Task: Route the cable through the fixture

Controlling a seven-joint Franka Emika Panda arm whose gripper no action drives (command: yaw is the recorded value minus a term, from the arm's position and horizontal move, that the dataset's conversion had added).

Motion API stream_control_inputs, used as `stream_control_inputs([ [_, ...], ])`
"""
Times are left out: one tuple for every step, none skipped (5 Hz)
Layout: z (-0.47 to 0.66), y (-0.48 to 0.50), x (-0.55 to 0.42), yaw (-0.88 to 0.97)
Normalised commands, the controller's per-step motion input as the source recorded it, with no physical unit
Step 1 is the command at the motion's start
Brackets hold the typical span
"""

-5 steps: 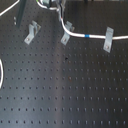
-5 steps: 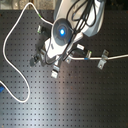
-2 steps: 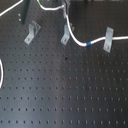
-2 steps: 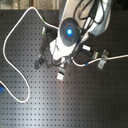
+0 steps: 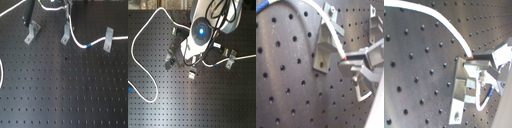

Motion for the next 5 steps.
stream_control_inputs([
  [0.00, 0.250, -0.182, -0.07],
  [0.00, 0.147, -0.085, -0.42],
  [0.04, 0.100, 0.072, -0.67],
  [0.01, 0.000, 0.000, -0.69],
  [0.04, 0.000, 0.000, -0.26],
])
